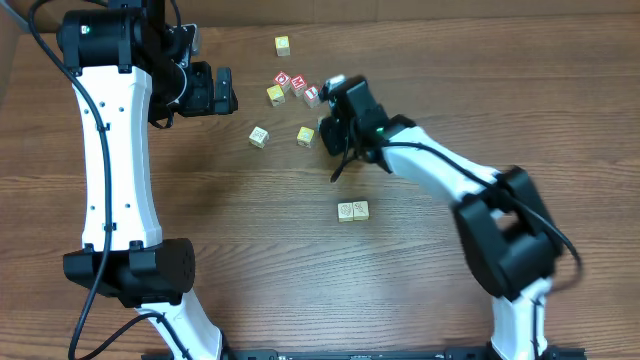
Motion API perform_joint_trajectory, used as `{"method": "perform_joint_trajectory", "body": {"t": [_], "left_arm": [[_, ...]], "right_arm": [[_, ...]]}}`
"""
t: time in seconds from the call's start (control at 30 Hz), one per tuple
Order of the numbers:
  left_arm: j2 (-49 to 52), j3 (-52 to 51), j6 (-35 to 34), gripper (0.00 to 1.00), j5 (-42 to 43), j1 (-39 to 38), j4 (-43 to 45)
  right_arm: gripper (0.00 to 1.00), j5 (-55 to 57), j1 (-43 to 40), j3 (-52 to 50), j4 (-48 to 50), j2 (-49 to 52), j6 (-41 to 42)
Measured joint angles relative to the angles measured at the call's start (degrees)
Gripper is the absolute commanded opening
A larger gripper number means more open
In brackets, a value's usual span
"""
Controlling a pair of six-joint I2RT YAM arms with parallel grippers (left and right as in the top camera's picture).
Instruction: Flip 5 blocks
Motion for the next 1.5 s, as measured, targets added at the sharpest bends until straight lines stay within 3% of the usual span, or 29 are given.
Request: {"method": "perform_joint_trajectory", "body": {"t": [0.17,0.33,0.63,0.83,1.03,1.1,1.13,1.2,1.3,1.5], "left_arm": [[0.0,0.0,0.0,1.0,0.0,0.0,0.0],[0.0,0.0,0.0,1.0,0.0,0.0,0.0],[0.0,0.0,0.0,1.0,0.0,0.0,0.0],[0.0,0.0,0.0,1.0,0.0,0.0,0.0],[0.0,0.0,0.0,1.0,0.0,0.0,0.0],[0.0,0.0,0.0,1.0,0.0,0.0,0.0],[0.0,0.0,0.0,1.0,0.0,0.0,0.0],[0.0,0.0,0.0,1.0,0.0,0.0,0.0],[0.0,0.0,0.0,1.0,0.0,0.0,0.0],[0.0,0.0,0.0,1.0,0.0,0.0,0.0]], "right_arm": [[0.13,0.0,1.3,0.2,-7.1,-14.7,4.4],[0.19,0.0,4.9,0.9,-18.7,-22.2,14.6],[0.18,4.5,15.7,0.8,-33.1,-14.6,28.5],[0.18,10.8,22.8,0.7,-33.0,-7.4,33.3],[0.18,15.9,24.9,0.7,-32.8,-2.6,35.5],[0.26,16.6,24.9,0.7,-32.8,-1.7,35.7],[0.44,17.0,24.9,0.6,-32.7,-1.3,36.0],[0.55,17.2,24.9,0.5,-32.6,-1.2,36.3],[0.61,17.8,24.9,0.5,-32.2,-1.2,36.4],[0.63,17.9,24.9,0.5,-32.4,-1.2,36.5]]}}
